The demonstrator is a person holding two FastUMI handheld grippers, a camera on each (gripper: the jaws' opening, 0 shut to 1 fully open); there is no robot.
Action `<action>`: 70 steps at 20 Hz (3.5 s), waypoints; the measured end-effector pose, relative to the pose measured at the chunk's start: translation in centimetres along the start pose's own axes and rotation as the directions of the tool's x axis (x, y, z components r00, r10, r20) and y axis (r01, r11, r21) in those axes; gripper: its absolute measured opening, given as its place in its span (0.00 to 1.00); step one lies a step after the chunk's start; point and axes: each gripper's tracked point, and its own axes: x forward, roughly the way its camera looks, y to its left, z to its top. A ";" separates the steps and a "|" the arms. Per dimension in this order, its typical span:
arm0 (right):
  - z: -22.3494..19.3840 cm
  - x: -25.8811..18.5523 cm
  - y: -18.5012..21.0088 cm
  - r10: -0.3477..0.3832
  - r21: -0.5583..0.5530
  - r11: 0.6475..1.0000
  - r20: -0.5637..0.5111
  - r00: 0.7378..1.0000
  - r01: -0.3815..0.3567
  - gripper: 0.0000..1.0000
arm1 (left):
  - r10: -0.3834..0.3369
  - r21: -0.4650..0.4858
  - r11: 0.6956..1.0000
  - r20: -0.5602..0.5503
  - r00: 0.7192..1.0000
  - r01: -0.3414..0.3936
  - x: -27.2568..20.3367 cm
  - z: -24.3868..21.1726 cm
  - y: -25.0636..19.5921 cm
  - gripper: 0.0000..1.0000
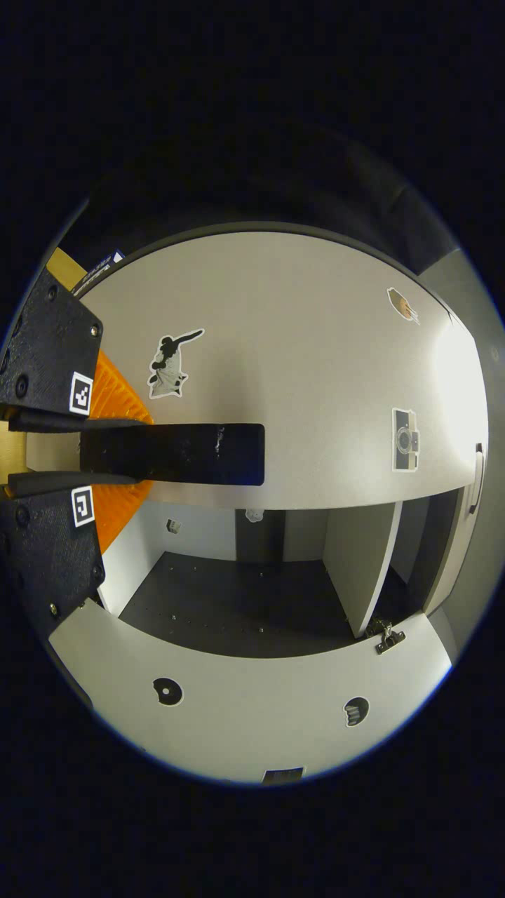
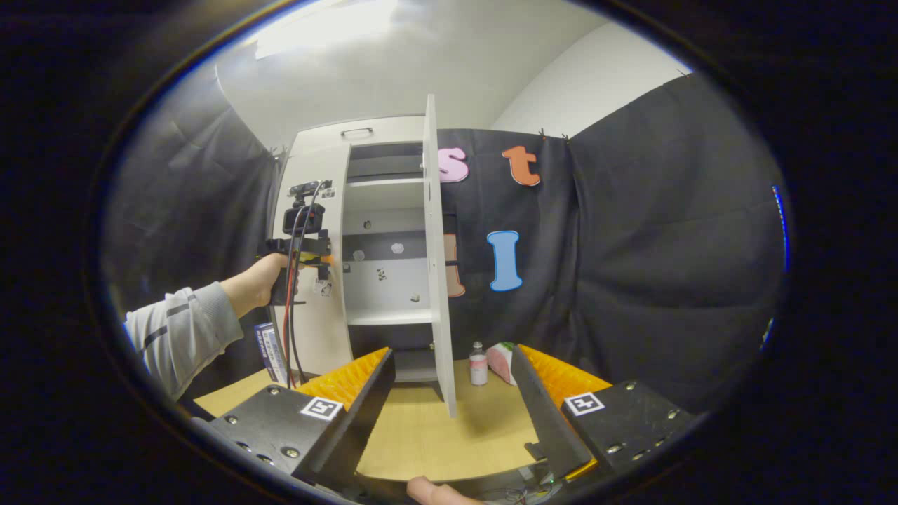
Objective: Open the right door of the double-door shoe cabinet with the right hand, and open the left door with the left hand.
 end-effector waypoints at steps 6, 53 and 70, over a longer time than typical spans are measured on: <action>0.1 -1.2 0.9 0.009 0.027 1.000 -0.004 1.000 -0.008 0.99 | -0.026 0.012 1.000 0.009 1.000 0.026 -2.6 -0.4 1.0 0.23; 0.7 -4.0 8.9 0.078 0.001 0.997 -0.009 0.997 -0.078 0.98 | -0.031 -0.019 0.999 0.062 0.998 0.032 -12.0 -1.2 16.3 0.01; 0.6 -4.4 10.3 0.100 -0.017 0.995 -0.014 0.995 -0.101 0.98 | -0.037 -0.047 0.998 0.041 0.998 0.039 -22.1 -2.8 14.5 0.00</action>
